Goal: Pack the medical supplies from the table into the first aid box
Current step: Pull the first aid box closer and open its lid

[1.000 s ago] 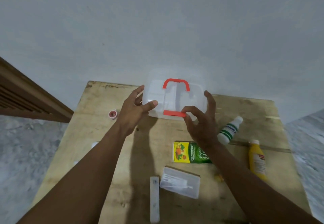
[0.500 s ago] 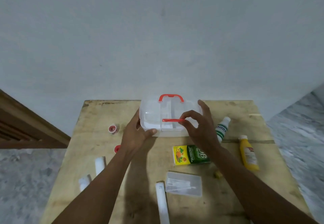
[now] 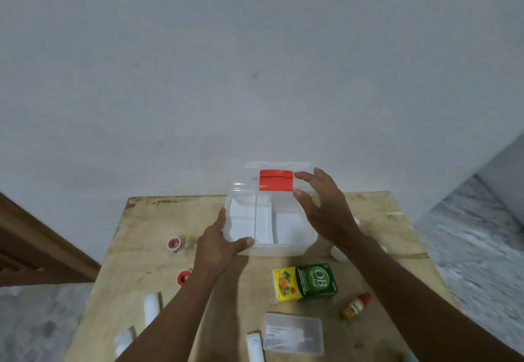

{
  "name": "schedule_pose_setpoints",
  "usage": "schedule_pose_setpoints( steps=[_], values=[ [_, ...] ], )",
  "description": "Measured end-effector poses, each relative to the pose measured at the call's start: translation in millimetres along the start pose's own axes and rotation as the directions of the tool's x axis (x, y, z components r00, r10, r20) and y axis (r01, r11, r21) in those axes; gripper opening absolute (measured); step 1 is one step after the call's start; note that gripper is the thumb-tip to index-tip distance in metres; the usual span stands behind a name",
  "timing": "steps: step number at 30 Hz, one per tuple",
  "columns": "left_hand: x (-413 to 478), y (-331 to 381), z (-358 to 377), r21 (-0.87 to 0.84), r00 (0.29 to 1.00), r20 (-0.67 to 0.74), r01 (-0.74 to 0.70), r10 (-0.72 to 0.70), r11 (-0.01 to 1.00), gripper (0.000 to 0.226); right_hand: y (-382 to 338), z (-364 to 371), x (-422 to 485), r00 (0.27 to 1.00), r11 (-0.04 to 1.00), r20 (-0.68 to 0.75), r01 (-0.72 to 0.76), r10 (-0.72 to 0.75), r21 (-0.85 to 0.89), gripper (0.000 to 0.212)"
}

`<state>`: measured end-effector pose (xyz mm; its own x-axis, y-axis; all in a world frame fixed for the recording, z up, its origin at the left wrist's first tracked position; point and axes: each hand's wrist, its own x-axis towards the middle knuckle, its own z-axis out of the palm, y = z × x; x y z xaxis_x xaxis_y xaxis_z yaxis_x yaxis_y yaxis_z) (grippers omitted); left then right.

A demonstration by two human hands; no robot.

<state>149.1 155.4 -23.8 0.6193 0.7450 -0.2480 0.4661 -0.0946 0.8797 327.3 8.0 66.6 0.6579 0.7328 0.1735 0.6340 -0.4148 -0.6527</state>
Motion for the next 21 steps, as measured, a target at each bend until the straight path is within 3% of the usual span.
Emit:
schedule_pose_setpoints(
  steps=[4,8,13,17,21],
  values=[
    [1,-1,-1,0.038,1.000,0.007,-0.001,0.001,0.999,0.112,0,-13,21,0.992,0.992,0.111,-0.054,0.067,-0.115,0.044],
    [-2,-1,1,0.058,1.000,-0.011,-0.004,0.004,0.998,0.105,-7,-21,47,0.986,0.989,-0.093,-0.143,0.138,-0.046,0.048],
    [-13,1,-1,0.095,0.999,0.016,-0.048,0.047,0.994,0.099,0,-12,73,0.937,0.960,-0.210,-0.272,0.279,0.063,0.048],
    [-29,8,-6,0.068,0.988,0.057,-0.148,0.144,0.987,0.085,8,-18,83,0.928,0.951,-0.210,-0.292,0.306,0.098,0.045],
    [-33,16,-6,-0.041,0.971,0.126,-0.197,0.201,0.979,0.088,17,-20,89,0.945,0.958,-0.162,-0.272,0.284,0.089,0.044]
  ],
)
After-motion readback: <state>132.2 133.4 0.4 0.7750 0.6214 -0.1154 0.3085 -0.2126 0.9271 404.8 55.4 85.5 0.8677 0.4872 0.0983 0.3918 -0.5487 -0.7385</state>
